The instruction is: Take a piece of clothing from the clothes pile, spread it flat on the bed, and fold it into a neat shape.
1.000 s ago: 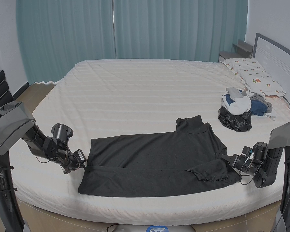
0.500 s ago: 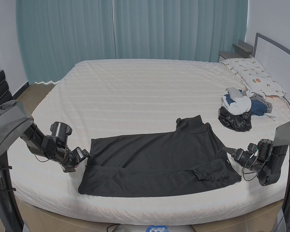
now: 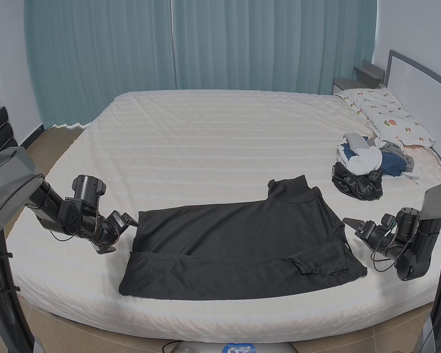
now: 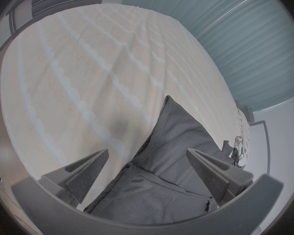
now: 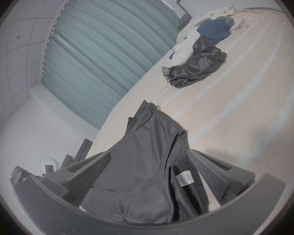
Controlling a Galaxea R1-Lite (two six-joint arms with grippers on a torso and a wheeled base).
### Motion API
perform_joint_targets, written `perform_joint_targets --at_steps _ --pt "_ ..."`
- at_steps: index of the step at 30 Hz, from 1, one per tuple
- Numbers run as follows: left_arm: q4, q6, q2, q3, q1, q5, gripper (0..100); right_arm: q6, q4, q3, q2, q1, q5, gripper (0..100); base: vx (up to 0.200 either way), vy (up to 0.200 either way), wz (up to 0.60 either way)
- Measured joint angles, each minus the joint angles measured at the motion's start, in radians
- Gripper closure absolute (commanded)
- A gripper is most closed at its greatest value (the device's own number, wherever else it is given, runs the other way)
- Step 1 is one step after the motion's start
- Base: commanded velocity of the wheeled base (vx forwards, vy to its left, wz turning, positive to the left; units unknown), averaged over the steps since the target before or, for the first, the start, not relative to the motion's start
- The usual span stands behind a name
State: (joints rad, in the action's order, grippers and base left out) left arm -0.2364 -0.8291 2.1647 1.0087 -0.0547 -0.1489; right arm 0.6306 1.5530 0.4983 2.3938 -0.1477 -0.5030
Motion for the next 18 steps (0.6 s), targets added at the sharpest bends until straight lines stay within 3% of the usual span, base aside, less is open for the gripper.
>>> perform_joint_targets --at_steps 4,18 --pt "0.0 0.0 -0.001 0.0 0.0 -0.002 0 -0.001 0.0 -0.001 0.0 0.003 0.0 0 0.2 0.0 0.0" --pt "-0.014 -0.006 -0.002 0.025 -0.003 0.001 0 -0.009 0.0 -0.015 -0.004 0.016 0.001 0 0.0 0.0 0.0"
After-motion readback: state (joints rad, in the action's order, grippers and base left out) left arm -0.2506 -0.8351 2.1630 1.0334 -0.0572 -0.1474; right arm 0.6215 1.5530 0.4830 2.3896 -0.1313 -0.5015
